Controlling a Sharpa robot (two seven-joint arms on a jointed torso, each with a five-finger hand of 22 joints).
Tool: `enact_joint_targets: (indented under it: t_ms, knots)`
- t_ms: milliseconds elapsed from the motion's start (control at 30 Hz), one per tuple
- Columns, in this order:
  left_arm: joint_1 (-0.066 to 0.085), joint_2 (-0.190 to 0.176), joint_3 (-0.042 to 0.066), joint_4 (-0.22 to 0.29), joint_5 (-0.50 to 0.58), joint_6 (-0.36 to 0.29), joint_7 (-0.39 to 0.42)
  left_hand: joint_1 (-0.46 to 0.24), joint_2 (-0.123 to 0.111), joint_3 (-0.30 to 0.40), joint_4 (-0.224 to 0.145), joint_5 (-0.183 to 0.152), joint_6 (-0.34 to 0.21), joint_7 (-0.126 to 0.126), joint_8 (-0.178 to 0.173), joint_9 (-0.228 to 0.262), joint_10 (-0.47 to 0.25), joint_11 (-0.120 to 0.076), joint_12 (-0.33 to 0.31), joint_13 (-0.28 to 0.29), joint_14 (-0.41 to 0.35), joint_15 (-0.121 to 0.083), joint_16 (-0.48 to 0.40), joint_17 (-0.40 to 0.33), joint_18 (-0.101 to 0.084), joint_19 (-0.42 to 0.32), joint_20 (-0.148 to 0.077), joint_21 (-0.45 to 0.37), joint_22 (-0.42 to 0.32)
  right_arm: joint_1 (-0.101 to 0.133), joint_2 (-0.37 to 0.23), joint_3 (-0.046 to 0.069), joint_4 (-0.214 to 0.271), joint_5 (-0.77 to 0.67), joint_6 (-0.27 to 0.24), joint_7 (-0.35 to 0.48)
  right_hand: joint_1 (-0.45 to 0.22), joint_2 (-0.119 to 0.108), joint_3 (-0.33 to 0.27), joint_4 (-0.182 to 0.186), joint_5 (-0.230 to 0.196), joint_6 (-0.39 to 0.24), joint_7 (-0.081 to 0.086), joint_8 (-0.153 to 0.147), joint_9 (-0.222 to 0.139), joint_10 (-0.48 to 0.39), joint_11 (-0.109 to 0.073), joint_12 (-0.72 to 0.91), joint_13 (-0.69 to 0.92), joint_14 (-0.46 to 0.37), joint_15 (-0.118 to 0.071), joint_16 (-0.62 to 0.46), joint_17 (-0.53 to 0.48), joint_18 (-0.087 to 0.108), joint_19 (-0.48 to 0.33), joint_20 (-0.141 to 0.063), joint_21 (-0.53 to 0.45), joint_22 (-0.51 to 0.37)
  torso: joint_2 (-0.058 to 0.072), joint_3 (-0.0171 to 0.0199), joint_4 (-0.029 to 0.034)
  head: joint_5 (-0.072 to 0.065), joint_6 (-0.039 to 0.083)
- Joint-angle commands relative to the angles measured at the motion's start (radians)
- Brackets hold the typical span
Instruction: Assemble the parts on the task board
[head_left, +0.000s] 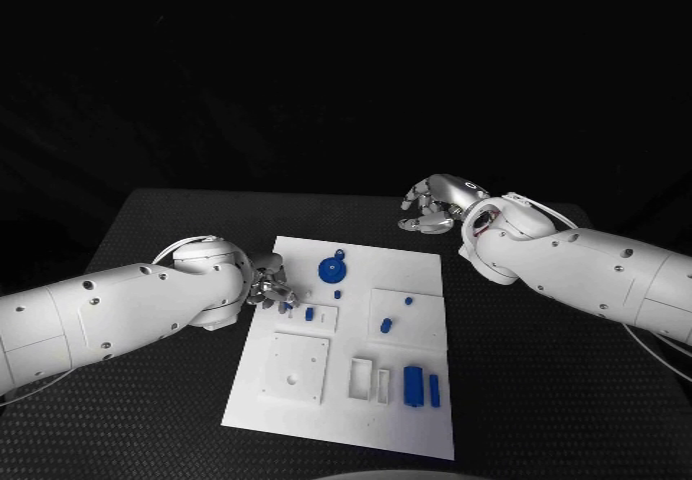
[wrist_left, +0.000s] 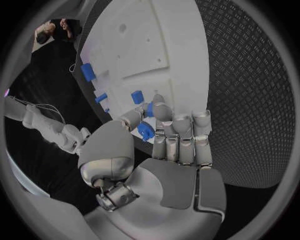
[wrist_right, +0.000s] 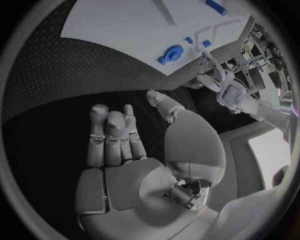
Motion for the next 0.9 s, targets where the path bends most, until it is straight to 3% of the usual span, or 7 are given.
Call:
enact_joint_targets:
  t_ms: [33,200,233,333,900]
  knots:
    - [0.001,0.010,-0.001,-0.008,0.010,0.039,-0.003,0.078,0.083,0.056,-0.048,-0.020,-0.009,0.002,-0.004,-0.002,0.013,-0.006,-0.006,-0.001,0.015,-0.025,-0.006,-0.001,0.004,0.004,-0.127,0.000,0.010,0.000,0.000,0.000,0.001,-0.009,0.010,0.001,-0.009,0.000,-0.004,0.002,0.004,0.001,0.008,-0.003,-0.001,-0.003,0.002,0.006,-0.001,0.004,0.006,-0.004,-0.001,0.044,0.006,-0.004,-0.004,0.001,0.000,-0.0007,-0.0003,0.000,-0.001]
    - [0.000,0.018,-0.003,-0.019,0.007,0.048,-0.001,0.079,0.085,0.056,-0.048,-0.029,-0.010,0.003,-0.005,-0.002,0.013,-0.006,-0.006,0.000,0.015,-0.025,-0.007,-0.001,0.004,0.003,-0.127,0.000,0.010,0.000,0.001,0.000,0.001,-0.009,0.010,0.001,-0.009,0.000,-0.004,0.002,0.004,0.001,0.008,-0.003,-0.001,-0.003,0.002,0.006,-0.001,0.004,0.006,-0.004,-0.001,0.044,0.006,-0.004,-0.004,0.001,0.000,-0.0007,-0.0006,0.001,-0.004]
    - [0.000,0.019,-0.003,-0.020,0.007,0.051,-0.001,0.080,0.088,0.055,-0.047,-0.062,-0.013,0.003,-0.006,-0.003,0.011,-0.004,-0.007,0.000,0.013,-0.025,-0.008,-0.001,0.004,0.002,-0.127,0.000,0.010,0.000,0.001,0.000,0.001,-0.009,0.010,0.001,-0.009,0.000,-0.004,0.002,0.004,0.001,0.008,-0.003,-0.001,-0.003,0.002,0.006,-0.001,0.004,0.006,-0.004,-0.001,0.044,0.006,-0.004,-0.004,0.001,0.000,-0.0007,-0.0006,0.001,-0.004]
    - [0.000,0.022,-0.005,-0.022,0.007,0.056,0.000,0.083,0.088,0.055,-0.046,-0.074,-0.014,0.004,-0.006,-0.003,0.010,-0.004,-0.006,0.001,0.012,-0.024,-0.008,-0.001,0.004,0.001,-0.127,-0.001,0.011,0.000,0.001,0.000,0.001,-0.009,0.010,0.002,-0.009,0.000,-0.004,0.002,0.004,0.001,0.008,-0.003,-0.001,-0.003,0.002,0.006,-0.001,0.004,0.006,-0.004,-0.001,0.044,0.006,-0.004,-0.004,0.001,0.000,-0.0008,-0.0008,0.000,-0.005]
    - [0.000,0.025,-0.022,-0.019,-0.052,0.068,0.002,0.091,0.085,0.055,-0.042,-0.099,-0.016,0.005,-0.006,-0.003,0.007,-0.004,-0.006,0.003,0.011,-0.023,-0.009,0.000,0.004,-0.002,-0.126,-0.001,0.012,0.000,0.000,0.000,0.002,-0.009,0.010,0.002,-0.010,0.000,-0.004,0.002,0.006,0.001,0.008,-0.004,-0.001,-0.003,0.002,0.007,-0.002,0.004,0.006,-0.004,-0.001,0.044,0.006,-0.004,-0.005,0.001,0.000,-0.0007,-0.0001,0.001,-0.005]
